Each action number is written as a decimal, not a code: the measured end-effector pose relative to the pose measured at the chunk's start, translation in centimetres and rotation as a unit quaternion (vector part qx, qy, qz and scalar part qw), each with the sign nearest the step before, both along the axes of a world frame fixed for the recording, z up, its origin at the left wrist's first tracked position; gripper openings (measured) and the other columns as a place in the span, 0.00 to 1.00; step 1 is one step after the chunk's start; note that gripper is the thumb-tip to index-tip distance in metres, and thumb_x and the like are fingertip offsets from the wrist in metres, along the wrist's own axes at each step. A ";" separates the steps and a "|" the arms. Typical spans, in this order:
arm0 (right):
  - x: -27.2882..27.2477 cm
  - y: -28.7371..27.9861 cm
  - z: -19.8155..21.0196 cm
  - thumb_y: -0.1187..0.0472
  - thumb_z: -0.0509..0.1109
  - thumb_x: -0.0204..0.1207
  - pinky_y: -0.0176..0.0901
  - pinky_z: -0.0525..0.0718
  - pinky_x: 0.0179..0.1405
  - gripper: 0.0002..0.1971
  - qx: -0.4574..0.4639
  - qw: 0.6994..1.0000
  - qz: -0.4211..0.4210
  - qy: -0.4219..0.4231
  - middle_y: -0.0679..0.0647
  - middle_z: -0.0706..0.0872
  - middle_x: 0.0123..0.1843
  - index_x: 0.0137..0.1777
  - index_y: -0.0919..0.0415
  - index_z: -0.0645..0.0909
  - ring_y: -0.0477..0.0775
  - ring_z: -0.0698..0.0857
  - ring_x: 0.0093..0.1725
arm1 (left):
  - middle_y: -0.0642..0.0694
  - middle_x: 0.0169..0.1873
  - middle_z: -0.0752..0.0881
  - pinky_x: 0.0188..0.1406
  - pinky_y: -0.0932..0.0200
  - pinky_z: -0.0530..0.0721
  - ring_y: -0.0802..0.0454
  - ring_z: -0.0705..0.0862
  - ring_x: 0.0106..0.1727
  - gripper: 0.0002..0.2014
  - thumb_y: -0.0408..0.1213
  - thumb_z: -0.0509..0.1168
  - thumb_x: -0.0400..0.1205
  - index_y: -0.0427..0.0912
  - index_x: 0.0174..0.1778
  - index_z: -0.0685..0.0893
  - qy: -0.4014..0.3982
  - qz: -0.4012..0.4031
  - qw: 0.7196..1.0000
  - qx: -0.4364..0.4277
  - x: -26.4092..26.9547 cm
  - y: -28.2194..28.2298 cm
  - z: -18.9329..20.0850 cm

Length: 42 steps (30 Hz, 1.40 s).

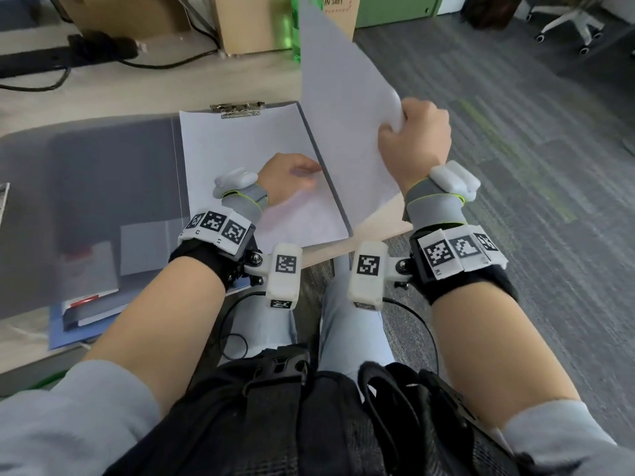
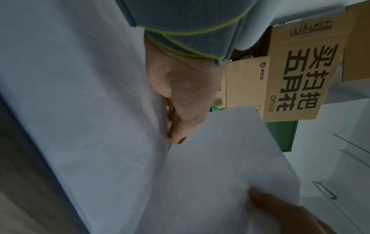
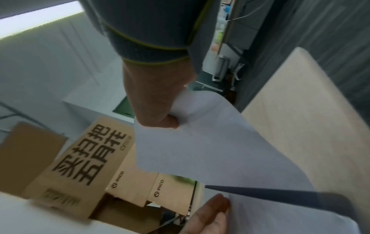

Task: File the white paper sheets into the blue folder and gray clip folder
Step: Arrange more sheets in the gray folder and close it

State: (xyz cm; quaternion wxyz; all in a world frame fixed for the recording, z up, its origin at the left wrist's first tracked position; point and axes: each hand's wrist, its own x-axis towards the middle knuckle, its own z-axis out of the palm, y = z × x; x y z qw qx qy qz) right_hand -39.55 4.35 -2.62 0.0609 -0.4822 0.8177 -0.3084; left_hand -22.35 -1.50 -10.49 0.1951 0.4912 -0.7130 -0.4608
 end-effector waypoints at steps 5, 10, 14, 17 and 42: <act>1.2 0.2 2.9 0.61 0.64 0.71 0.43 0.57 0.25 0.22 -0.110 0.992 0.058 0.007 0.48 0.60 0.25 0.27 0.54 0.52 0.57 0.65 0.34 | 0.40 0.64 0.83 0.55 0.67 0.78 0.49 0.81 0.59 0.16 0.39 0.63 0.82 0.40 0.65 0.81 0.039 0.081 0.996 0.009 0.7 0.3 1.9; 2.9 0.1 3.4 0.66 0.69 0.61 0.33 0.53 0.20 0.22 -0.176 0.961 0.085 -0.194 0.47 0.59 0.23 0.24 0.54 0.54 0.45 0.55 0.24 | 0.41 0.62 0.84 0.68 0.46 0.78 0.44 0.81 0.63 0.32 0.59 0.53 0.70 0.40 0.60 0.82 0.080 0.203 0.976 0.011 3.2 0.7 3.9; 5.9 0.1 2.0 0.63 0.74 0.58 0.37 0.69 0.29 0.13 -0.107 0.944 0.084 -0.302 0.49 0.73 0.27 0.25 0.57 0.70 0.51 0.69 0.31 | 0.44 0.43 0.82 0.35 0.62 0.77 0.48 0.79 0.40 0.08 0.45 0.61 0.75 0.44 0.42 0.80 0.149 0.276 0.949 0.015 7.4 1.1 4.2; 8.4 0.0 0.1 0.67 0.76 0.65 0.43 0.80 0.35 0.06 -0.045 0.933 0.111 -0.340 0.56 0.83 0.39 0.40 0.63 0.83 0.54 0.79 0.35 | 0.43 0.31 0.72 0.29 0.59 0.63 0.50 0.67 0.33 0.10 0.33 0.61 0.77 0.43 0.29 0.72 0.176 0.324 0.929 -0.016 10.6 1.3 3.7; 23.1 -2.8 -5.4 0.73 0.70 0.70 0.56 0.86 0.51 0.13 0.117 0.898 0.149 -0.396 0.61 0.83 0.43 0.55 0.76 0.83 0.57 0.81 0.41 | 0.34 0.62 0.82 0.64 0.44 0.78 0.33 0.80 0.62 0.20 0.39 0.62 0.76 0.36 0.63 0.78 -0.121 0.550 0.826 0.026 30.9 6.8 1.4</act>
